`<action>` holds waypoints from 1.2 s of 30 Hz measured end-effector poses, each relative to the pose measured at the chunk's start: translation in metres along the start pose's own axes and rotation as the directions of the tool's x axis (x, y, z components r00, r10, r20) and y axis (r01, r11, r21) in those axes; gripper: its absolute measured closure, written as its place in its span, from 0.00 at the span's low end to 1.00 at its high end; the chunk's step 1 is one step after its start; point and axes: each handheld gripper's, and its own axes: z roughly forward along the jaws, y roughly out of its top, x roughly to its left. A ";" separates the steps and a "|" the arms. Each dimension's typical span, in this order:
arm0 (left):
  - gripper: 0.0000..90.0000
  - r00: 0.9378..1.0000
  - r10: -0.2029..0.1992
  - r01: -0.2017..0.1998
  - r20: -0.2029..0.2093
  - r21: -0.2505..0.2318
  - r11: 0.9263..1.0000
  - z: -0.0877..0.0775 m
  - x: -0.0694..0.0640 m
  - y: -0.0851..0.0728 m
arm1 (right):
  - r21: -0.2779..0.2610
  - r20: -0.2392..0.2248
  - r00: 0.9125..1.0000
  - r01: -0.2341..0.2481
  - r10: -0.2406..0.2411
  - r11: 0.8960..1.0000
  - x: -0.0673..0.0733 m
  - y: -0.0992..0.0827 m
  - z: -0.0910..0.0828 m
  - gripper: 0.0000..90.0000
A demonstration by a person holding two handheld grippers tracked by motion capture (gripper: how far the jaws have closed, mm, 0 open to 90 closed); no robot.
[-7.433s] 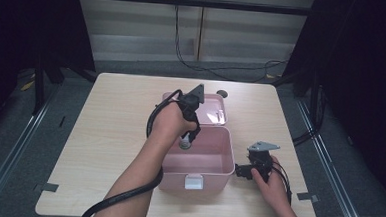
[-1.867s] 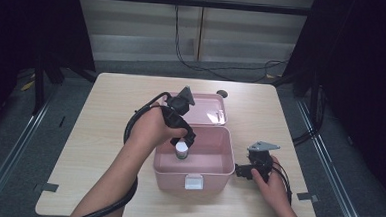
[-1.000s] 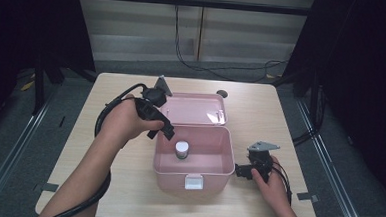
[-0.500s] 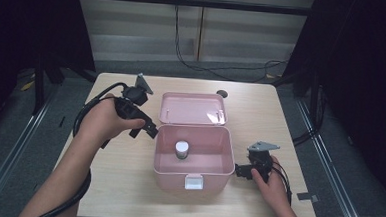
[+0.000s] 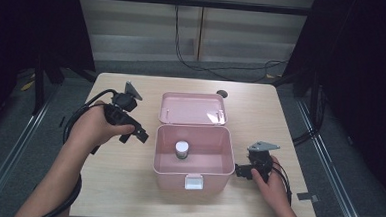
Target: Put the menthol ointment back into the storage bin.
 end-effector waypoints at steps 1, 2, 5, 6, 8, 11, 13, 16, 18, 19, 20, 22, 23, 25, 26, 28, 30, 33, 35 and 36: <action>0.26 1.000 0.000 0.000 0.000 0.000 1.000 0.000 0.000 0.000 | 0.000 0.000 1.000 0.000 0.000 1.000 0.000 0.000 0.000 0.11; 0.26 1.000 -0.009 0.009 0.002 -0.002 1.000 0.003 0.003 -0.004 | 0.000 0.000 1.000 0.000 0.000 1.000 0.000 0.000 0.000 0.11; 0.26 1.000 -0.017 0.017 0.001 -0.001 1.000 0.006 0.007 -0.008 | 0.000 0.000 1.000 0.000 0.000 1.000 0.000 0.000 0.000 0.11; 0.26 1.000 -0.022 0.022 -0.001 -0.001 1.000 0.007 0.009 -0.010 | 0.000 0.000 1.000 0.000 0.000 1.000 0.000 0.000 0.000 0.11; 0.26 1.000 -0.024 0.024 0.000 0.000 1.000 0.011 0.013 -0.014 | -0.001 -0.002 1.000 0.000 0.000 1.000 0.000 0.000 0.000 0.11; 0.26 0.999 -0.045 0.045 0.008 0.003 0.999 0.022 0.023 -0.023 | 0.000 0.000 1.000 0.000 0.000 1.000 0.000 0.000 0.000 0.11; 0.26 0.999 -0.051 0.051 0.011 0.005 0.999 0.025 0.026 -0.025 | -0.001 -0.002 1.000 0.000 0.000 1.000 0.000 0.000 0.000 0.10; 0.26 0.998 -0.061 0.061 0.009 0.007 0.998 0.034 0.033 -0.032 | 0.000 0.000 1.000 0.000 0.000 1.000 0.000 0.000 0.000 0.11; 0.26 0.997 -0.072 0.072 0.014 0.005 0.997 0.040 0.038 -0.036 | 0.001 0.000 1.000 -0.003 0.003 1.000 0.000 0.000 0.000 0.11; 0.26 0.997 -0.074 0.074 0.013 0.007 0.997 0.042 0.040 -0.038 | 0.002 -0.001 1.000 -0.001 0.001 1.000 0.000 0.000 0.000 0.11; 0.26 0.997 -0.073 0.073 0.015 0.009 0.997 0.044 0.042 -0.041 | 0.002 0.000 1.000 -0.001 0.001 1.000 0.000 0.000 0.000 0.11; 0.26 0.997 -0.080 0.080 0.019 -0.001 0.997 0.049 0.046 -0.045 | 0.001 -0.002 1.000 -0.001 0.001 1.000 0.000 0.000 0.000 0.11; 0.26 0.996 -0.083 0.083 0.021 -0.006 0.997 0.051 0.048 -0.048 | 0.002 -0.001 1.000 -0.001 0.001 1.000 0.000 0.000 0.000 0.11; 0.26 0.996 -0.091 0.092 0.024 -0.029 0.995 0.059 0.053 -0.055 | 0.001 -0.002 1.000 -0.001 0.001 1.000 0.000 0.000 0.000 0.11; 0.26 0.996 -0.091 0.092 0.024 -0.029 0.995 0.059 0.053 -0.055 | 0.001 -0.002 1.000 -0.001 0.001 1.000 0.000 0.000 0.000 0.11; 0.26 0.995 -0.097 0.099 0.032 -0.045 0.994 0.068 0.058 -0.063 | 0.001 -0.002 1.000 -0.001 0.001 1.000 0.000 0.000 0.000 0.11; 0.26 0.994 -0.102 0.104 0.040 -0.046 0.994 0.076 0.060 -0.069 | 0.002 -0.001 1.000 -0.001 0.001 1.000 0.000 0.000 0.000 0.11; 0.26 0.994 -0.100 0.102 0.042 -0.056 0.993 0.088 0.064 -0.077 | 0.002 -0.001 1.000 -0.001 0.001 1.000 0.000 0.000 0.000 0.11; 0.26 0.994 -0.103 0.105 0.036 -0.061 0.993 0.092 0.065 -0.079 | 0.002 0.000 1.000 -0.001 0.001 1.000 0.000 0.000 0.000 0.11; 0.25 0.994 -0.105 0.107 0.030 -0.082 0.991 0.099 0.066 -0.084 | 0.001 -0.002 1.000 -0.001 0.001 1.000 0.000 0.000 0.000 0.11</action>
